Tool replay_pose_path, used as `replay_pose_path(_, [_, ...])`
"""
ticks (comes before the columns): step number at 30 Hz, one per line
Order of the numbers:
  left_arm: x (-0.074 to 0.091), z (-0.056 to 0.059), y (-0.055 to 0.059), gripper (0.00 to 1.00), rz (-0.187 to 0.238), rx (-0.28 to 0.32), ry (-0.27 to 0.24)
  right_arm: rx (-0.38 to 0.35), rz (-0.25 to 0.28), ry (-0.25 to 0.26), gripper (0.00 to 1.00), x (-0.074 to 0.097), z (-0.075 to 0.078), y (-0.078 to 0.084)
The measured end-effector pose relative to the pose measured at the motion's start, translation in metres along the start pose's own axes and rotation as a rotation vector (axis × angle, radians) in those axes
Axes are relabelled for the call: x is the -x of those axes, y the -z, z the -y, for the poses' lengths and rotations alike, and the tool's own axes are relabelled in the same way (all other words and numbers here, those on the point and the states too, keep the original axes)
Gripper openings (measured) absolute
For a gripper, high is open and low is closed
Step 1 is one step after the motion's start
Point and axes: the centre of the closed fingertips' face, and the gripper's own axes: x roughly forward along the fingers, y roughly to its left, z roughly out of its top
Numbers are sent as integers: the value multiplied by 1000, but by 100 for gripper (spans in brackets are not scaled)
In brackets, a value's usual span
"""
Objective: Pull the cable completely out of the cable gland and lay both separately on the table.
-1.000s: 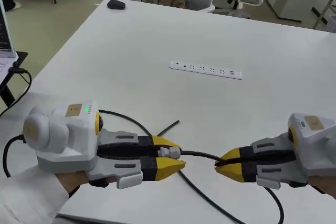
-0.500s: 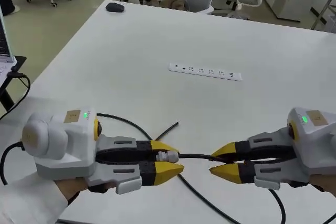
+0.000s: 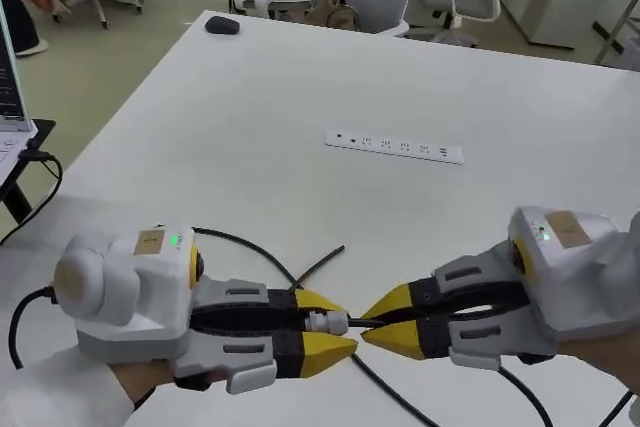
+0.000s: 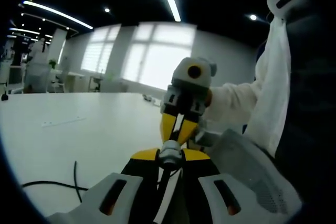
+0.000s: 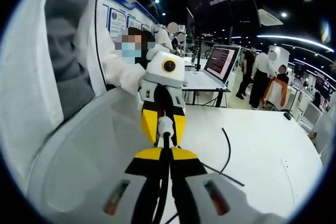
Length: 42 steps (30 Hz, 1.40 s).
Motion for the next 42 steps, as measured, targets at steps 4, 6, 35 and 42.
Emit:
replay_pose_path(4, [0, -2, 1, 17, -5, -1, -4, 14, -2, 10, 3, -2, 0, 0])
replay_pose_path(6, [1, -2, 0, 17, -2, -1, -8, 10, 6, 15, 3, -4, 0, -2])
replay_pose_path(35, [6, -14, -8, 17, 33, 12, -70, -96, -76, 121, 3, 39, 19, 61])
replay_pose_path(42, [11, -18, -11, 17, 50, 18, -86, -122, -79, 134, 3, 42, 19, 67])
